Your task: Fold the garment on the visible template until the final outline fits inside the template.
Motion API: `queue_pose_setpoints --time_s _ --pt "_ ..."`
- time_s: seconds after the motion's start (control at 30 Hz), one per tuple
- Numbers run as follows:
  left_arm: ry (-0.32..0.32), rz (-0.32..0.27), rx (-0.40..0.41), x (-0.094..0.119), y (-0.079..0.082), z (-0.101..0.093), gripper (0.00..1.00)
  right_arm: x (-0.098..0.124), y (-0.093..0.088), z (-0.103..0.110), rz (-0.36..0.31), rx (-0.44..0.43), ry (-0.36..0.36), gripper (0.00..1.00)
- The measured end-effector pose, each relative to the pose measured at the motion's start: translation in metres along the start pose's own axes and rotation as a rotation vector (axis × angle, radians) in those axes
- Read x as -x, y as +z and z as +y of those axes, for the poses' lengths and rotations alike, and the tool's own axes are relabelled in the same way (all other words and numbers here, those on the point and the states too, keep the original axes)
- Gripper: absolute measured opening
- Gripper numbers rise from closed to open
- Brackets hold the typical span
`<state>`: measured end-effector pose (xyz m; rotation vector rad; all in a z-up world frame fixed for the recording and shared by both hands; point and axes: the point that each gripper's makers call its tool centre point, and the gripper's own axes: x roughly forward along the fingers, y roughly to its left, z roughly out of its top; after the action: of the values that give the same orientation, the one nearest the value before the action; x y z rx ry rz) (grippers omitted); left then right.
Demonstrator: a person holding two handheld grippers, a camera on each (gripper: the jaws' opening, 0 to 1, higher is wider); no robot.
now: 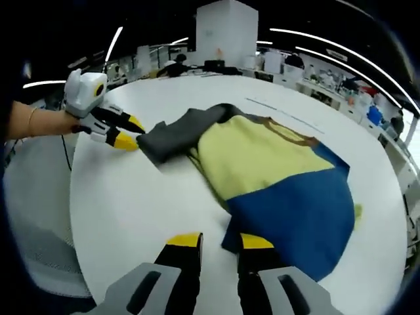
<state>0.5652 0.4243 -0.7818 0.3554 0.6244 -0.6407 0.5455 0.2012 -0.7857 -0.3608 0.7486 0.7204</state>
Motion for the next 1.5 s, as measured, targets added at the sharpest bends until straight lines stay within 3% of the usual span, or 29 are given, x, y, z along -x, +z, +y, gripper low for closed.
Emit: queue_pose_setpoints --time_s 0.1,0.13,0.43,0.53,0.73,0.9,1.0,1.17,1.27,1.5 --pt "-0.008 0.007 -0.024 -0.001 0.001 -0.002 0.15 -0.003 -0.007 -0.003 0.027 0.018 -0.026 0.12" --pt "-0.011 0.018 -0.028 -0.001 -0.001 -0.003 0.13 -0.003 -0.003 -0.006 0.001 0.034 -0.039 0.10" --pt "-0.021 0.016 -0.018 0.001 0.001 -0.006 0.00 -0.002 -0.006 -0.012 0.014 0.032 -0.070 0.00" --pt "-0.034 0.022 -0.031 0.002 0.002 -0.009 0.00 -0.002 -0.006 -0.014 0.013 -0.061 -0.063 0.00" --pt "-0.035 -0.013 0.005 0.009 0.013 -0.007 0.00 0.002 -0.004 -0.014 0.014 -0.036 -0.052 0.00" --pt "-0.023 -0.034 0.063 0.018 0.019 -0.005 0.00 0.020 0.012 -0.019 -0.038 -0.061 -0.058 0.00" --pt "-0.029 -0.098 0.222 0.025 0.030 -0.004 0.00 0.032 0.020 -0.025 -0.054 -0.060 -0.078 0.00" --pt "-0.001 -0.108 0.215 0.037 0.041 0.003 0.00 0.054 0.036 -0.037 -0.106 -0.085 -0.087 0.00" --pt "0.025 -0.117 0.271 0.047 0.049 0.011 0.00 0.068 0.043 -0.055 -0.124 -0.068 -0.143 0.00" --pt "0.100 -0.110 0.337 0.064 0.047 0.040 0.00 0.099 0.052 -0.094 -0.161 -0.087 -0.229 0.00"
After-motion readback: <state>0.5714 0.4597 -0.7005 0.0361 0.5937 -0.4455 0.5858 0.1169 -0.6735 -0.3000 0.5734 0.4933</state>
